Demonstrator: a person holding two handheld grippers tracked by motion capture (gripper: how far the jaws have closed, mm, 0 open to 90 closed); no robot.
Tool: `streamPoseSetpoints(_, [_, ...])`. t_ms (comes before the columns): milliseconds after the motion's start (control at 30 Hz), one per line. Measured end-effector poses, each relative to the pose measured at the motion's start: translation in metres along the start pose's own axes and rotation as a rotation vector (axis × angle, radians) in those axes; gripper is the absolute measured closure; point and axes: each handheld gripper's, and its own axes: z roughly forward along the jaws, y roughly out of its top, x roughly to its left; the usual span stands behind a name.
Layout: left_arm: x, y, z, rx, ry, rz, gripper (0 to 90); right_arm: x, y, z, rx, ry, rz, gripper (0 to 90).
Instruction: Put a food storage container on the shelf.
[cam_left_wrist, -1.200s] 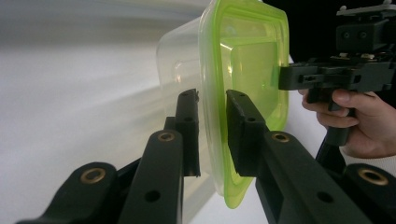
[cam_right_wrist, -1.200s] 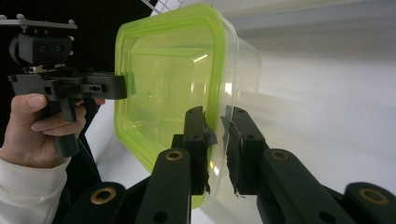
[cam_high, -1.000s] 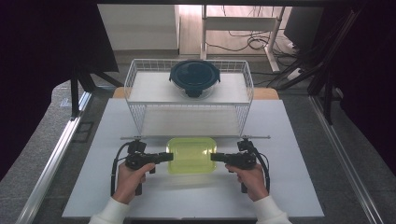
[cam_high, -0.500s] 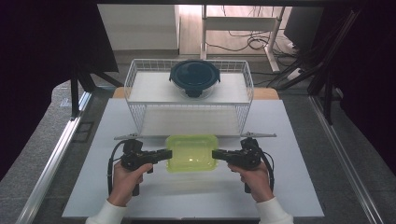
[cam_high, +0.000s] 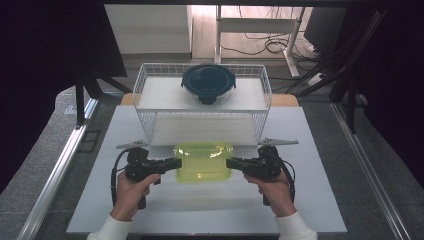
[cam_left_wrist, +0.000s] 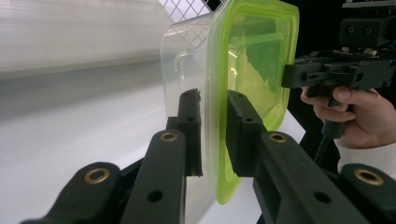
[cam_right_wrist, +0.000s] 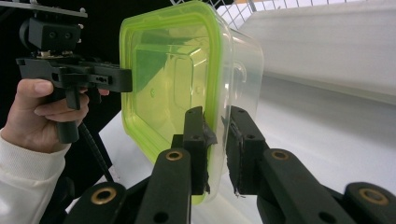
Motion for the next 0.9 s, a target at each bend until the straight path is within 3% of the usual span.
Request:
streamPoseSetpoints(200, [-0.002, 0.006, -0.007, -0.016, -0.027, -0.005, 77.8, 0.008, 0.009, -0.004, -0.01, 0.017, -0.022, 77.7])
streamPoseSetpoints(400, [-0.01, 0.018, -0.013, -0.023, -0.022, 0.015, 78.0, 0.017, 0.023, -0.011, -0.024, 0.013, -0.053, 77.7])
streamPoseSetpoints(733, [-0.026, 0.048, -0.019, -0.045, -0.03, 0.052, 78.0, 0.028, 0.052, -0.027, -0.05, 0.001, -0.089, 77.8])
streamPoseSetpoints(900, [-0.036, 0.073, -0.025, -0.058, -0.024, 0.081, 78.1, 0.034, 0.071, -0.033, -0.067, -0.009, -0.109, 77.8])
